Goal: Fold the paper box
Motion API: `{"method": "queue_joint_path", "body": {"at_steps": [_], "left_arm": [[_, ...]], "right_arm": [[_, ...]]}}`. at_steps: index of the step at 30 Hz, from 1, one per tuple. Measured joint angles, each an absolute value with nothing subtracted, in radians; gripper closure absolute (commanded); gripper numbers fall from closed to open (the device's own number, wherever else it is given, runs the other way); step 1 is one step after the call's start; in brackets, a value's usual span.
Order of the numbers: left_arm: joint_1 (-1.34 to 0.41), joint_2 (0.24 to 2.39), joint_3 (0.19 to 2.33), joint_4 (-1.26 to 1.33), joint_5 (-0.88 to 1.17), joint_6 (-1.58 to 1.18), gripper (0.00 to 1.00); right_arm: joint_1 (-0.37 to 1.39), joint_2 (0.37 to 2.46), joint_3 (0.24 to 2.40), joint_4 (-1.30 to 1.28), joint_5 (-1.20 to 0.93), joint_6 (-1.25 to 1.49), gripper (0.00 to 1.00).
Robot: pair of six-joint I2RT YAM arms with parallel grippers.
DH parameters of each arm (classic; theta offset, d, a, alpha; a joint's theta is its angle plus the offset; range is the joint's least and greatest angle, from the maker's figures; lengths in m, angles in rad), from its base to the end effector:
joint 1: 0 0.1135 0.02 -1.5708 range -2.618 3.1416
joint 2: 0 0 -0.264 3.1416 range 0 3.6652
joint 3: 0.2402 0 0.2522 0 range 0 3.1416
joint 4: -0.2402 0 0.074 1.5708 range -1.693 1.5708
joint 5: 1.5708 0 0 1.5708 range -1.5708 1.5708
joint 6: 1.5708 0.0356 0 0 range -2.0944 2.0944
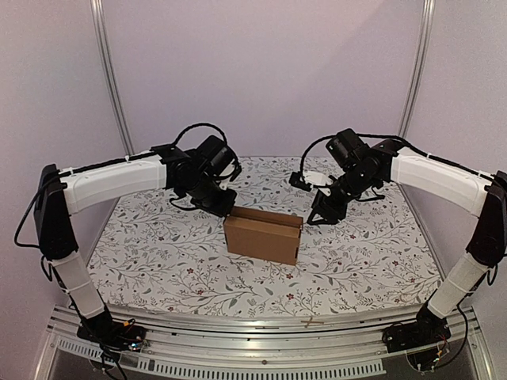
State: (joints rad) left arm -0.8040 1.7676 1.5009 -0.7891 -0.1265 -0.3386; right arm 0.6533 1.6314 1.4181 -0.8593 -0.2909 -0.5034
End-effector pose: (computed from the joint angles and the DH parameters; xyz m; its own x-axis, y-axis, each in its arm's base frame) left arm 0.2652 -0.2688 0.2706 -0.7925 0.3477 -0.5010 0.4326 0.8996 -0.0600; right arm 0.2636 0.2146 0.2888 -0.2776 -0.7945 -0.5401 -0.9419 0.3358 -0.0098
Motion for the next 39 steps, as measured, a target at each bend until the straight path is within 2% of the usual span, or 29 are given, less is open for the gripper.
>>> {"method": "queue_joint_path", "body": {"at_steps": [6,11,18,25,34,39], "left_arm": [[-0.809,1.768,1.503,-0.791,-0.120,-0.327,1.00],[-0.810,1.782,1.520,-0.791,-0.115,-0.316,1.00],[-0.810,1.820,1.558,-0.791,-0.116,-0.281,1.00],[-0.810,1.875,1.634,-0.810,-0.113,-0.234,1.00],[-0.811,1.907,1.673,-0.824,-0.108,-0.210,1.00],[-0.812,1.907,1.675,-0.824,-0.106,-0.210,1.00]], "right_arm": [[0.653,1.631,1.418,-0.862,-0.301,-0.518,0.46],[0.653,1.631,1.413,-0.875,-0.311,-0.570,0.50],[0.653,1.631,1.392,-0.900,-0.299,-0.717,0.61],[0.653,1.632,1.392,-0.905,-0.299,-0.784,0.60],[0.653,1.641,1.392,-0.904,-0.347,-0.796,0.76],[0.653,1.641,1.392,-0.905,-0.373,-0.791,0.82]]}}
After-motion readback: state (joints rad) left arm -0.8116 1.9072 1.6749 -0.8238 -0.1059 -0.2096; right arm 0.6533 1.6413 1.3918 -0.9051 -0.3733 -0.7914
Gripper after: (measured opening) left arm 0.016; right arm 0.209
